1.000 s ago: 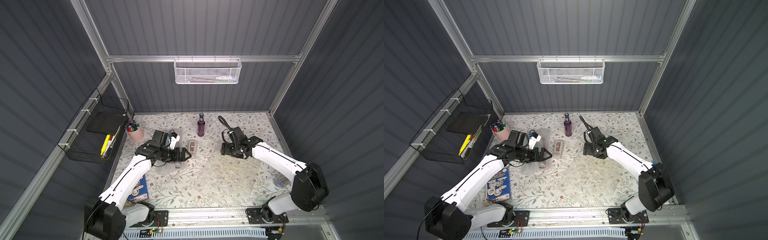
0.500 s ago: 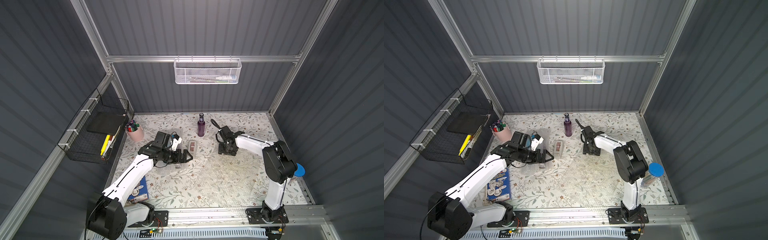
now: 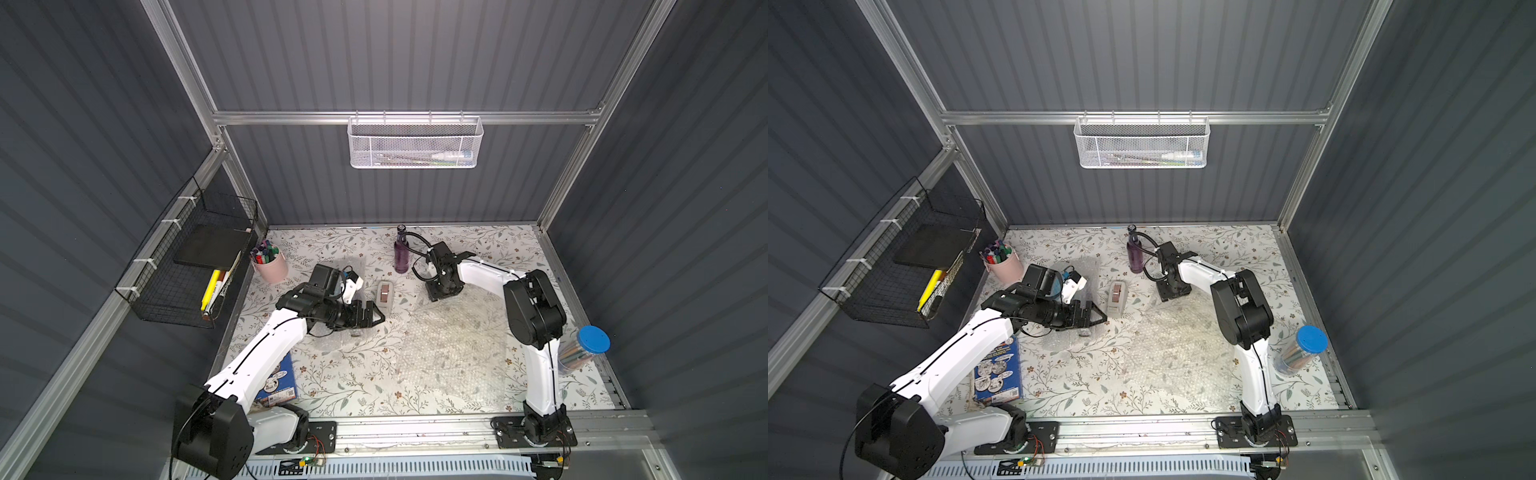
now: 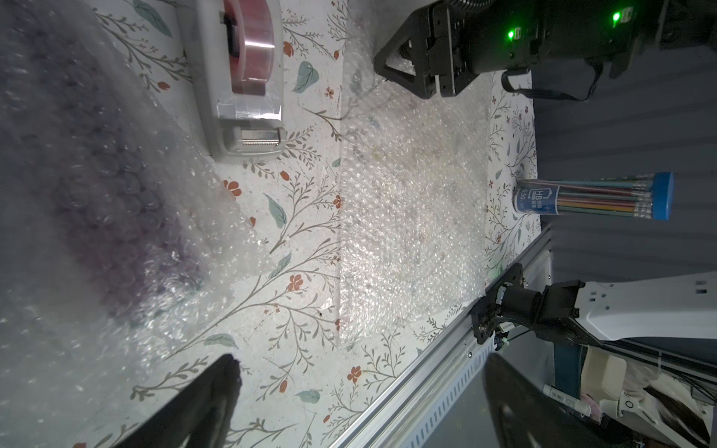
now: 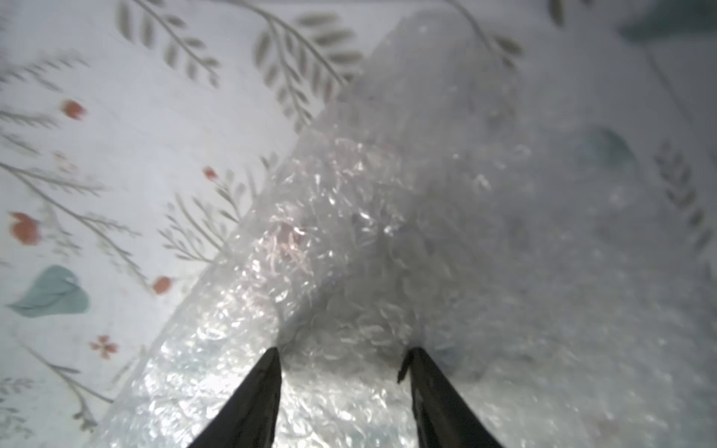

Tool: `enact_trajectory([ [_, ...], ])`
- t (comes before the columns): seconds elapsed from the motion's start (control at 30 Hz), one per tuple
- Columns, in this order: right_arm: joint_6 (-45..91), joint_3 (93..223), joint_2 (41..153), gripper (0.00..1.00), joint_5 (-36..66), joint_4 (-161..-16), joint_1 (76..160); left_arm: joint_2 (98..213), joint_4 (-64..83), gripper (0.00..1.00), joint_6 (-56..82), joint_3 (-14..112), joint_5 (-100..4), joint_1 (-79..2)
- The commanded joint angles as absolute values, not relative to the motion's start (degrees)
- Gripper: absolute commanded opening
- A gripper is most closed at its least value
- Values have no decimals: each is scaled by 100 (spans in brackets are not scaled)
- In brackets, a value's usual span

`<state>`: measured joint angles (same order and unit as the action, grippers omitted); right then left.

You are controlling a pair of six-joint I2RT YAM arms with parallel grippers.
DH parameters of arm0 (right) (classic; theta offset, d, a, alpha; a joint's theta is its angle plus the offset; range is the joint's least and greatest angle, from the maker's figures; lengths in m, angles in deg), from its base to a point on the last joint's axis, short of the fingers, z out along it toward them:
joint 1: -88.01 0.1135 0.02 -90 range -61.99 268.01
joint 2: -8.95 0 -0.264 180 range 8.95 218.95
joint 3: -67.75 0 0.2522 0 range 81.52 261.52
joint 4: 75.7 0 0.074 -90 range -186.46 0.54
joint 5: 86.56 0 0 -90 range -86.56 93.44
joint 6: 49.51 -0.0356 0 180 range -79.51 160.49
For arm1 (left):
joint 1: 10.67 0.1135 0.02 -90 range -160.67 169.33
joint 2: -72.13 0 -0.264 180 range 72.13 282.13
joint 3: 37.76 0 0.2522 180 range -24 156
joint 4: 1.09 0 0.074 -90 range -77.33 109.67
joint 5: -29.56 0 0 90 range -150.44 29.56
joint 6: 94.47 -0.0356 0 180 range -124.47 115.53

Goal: Wrap wine bottles in bubble wrap
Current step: Adjust the bubble wrap at the center of the board, then pick up the wine bottle from the center of the board.

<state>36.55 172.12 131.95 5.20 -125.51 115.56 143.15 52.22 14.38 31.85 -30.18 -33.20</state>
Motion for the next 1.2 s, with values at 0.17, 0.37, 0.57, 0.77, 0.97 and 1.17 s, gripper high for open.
enact_trajectory([
  [0.17, 5547, 17782, 13438, 54, 1570, -12655, 11779, 14260, 5544, 100, 1413, 3313, -3098, -3309],
  [0.37, 5604, 17396, 12934, 62, 1229, -12364, 11796, 14393, 5551, 99, 1284, 3351, -3056, -3309],
  [0.57, 5353, 16381, 11679, 75, 1452, -10929, 11689, 14595, 5516, 99, 1175, 3422, -2954, -3309],
  [0.77, 4875, 14740, 11033, 87, 2844, -7809, 11088, 14420, 5364, 100, 1259, 3366, -2973, -3309],
  [0.97, 5001, 15406, 12019, 91, 3724, -6319, 10902, 14402, 5291, 99, 1229, 3460, -3006, -3309],
  [1.17, 4053, 15982, 13164, 89, 4573, -4075, 10848, 14278, 4975, 99, 1375, 3495, -2972, -3305],
])
